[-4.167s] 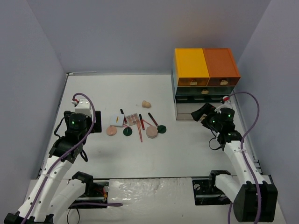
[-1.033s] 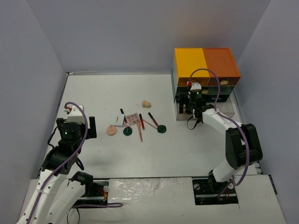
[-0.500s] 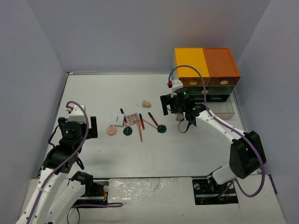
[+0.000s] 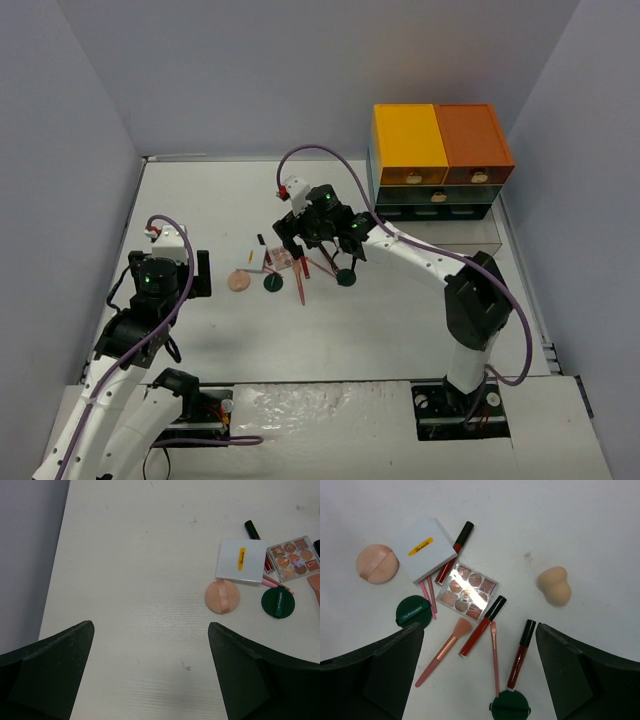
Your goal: Organize the makeup
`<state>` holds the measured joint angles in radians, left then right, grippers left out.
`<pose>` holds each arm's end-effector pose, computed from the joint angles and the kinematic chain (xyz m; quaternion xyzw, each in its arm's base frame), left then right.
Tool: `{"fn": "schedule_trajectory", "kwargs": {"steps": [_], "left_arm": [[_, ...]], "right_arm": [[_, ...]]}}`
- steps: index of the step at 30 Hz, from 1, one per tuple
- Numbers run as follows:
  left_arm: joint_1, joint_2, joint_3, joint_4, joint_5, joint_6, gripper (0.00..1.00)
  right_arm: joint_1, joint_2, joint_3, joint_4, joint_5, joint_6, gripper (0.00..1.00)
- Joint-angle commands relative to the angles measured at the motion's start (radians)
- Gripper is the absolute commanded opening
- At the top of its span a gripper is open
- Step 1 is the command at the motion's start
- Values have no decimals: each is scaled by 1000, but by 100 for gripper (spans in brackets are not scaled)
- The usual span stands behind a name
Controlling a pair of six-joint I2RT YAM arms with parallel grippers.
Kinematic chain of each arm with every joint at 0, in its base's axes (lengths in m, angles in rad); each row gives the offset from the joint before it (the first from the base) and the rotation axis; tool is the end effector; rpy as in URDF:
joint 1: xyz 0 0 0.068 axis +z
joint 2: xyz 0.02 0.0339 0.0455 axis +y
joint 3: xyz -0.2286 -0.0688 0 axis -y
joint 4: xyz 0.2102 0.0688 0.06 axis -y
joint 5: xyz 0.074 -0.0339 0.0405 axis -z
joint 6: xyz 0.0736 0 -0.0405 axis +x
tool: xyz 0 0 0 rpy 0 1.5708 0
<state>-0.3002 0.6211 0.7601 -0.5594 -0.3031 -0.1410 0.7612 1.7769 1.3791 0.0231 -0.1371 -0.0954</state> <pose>0.1647 -0.0280 0.2762 -0.0159 0.8334 0.0059 0.5525 0.2975 0.2974 0.2574 -0.3775 0.7340 0.2371 0.5124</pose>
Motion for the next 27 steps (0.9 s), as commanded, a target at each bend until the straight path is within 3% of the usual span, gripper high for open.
{"fn": "schedule_trajectory", "kwargs": {"steps": [1, 14, 27], "left_arm": [[-7, 15, 31, 58, -6, 3, 97], [-8, 25, 30, 61, -27, 1, 97], [-10, 23, 28, 64, -27, 3, 97]], "right_arm": [[30, 102, 103, -15, 46, 10, 91], [106, 313, 227, -12, 313, 263, 80], [114, 403, 260, -5, 302, 305, 71]]}}
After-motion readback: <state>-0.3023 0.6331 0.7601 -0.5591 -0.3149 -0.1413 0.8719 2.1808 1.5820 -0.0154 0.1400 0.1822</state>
